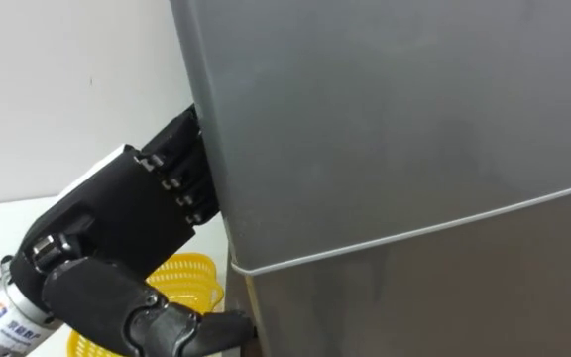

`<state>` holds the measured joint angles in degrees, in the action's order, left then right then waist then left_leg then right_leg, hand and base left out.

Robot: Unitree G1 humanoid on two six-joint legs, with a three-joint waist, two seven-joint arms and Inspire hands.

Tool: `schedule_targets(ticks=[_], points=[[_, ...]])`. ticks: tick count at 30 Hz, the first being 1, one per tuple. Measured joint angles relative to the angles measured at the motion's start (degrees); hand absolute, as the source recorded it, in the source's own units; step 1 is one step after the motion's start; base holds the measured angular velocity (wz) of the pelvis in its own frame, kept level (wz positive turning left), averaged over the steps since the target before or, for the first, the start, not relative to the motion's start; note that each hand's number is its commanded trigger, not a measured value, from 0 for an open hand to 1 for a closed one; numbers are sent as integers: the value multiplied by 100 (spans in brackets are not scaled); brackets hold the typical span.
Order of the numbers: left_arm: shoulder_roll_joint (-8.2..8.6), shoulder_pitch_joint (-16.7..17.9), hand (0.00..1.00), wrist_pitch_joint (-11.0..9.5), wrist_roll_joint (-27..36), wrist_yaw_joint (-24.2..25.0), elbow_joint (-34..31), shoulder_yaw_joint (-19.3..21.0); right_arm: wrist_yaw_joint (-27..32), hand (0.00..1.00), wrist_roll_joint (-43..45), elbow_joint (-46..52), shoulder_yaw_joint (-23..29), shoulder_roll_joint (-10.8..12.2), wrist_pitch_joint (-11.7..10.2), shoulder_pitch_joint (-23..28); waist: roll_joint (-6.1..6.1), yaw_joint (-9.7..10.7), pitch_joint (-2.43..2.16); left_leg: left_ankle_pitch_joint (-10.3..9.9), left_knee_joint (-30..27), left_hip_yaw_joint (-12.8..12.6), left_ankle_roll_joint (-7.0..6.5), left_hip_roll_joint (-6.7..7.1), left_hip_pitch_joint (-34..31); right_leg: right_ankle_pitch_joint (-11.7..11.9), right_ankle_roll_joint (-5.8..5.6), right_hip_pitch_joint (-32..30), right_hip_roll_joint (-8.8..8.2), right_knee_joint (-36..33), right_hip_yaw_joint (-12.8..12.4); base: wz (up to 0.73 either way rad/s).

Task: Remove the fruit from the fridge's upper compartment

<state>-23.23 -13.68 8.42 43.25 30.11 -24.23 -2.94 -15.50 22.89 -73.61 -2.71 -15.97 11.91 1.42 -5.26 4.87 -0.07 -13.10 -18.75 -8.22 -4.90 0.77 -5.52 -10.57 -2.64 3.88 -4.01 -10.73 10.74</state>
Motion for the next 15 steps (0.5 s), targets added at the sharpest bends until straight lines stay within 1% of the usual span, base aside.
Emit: schedule_targets(ticks=[6, 15], points=[[-1, 0, 0, 7, 0, 0, 0, -16, 41, 0, 0, 3, -1, 0, 0, 0, 2, -6, -3, 10, -11, -39, -16, 0, 2, 4, -3, -6, 0, 0, -115, -1], [5, 0, 0, 9, -1, 2, -23, -140, 47, 0, 0, 2, -2, -1, 2, 3, 3, -5, -17, 18, -70, -41, -42, 0, -25, 35, -19, -3, -3, -4, -127, 0]])
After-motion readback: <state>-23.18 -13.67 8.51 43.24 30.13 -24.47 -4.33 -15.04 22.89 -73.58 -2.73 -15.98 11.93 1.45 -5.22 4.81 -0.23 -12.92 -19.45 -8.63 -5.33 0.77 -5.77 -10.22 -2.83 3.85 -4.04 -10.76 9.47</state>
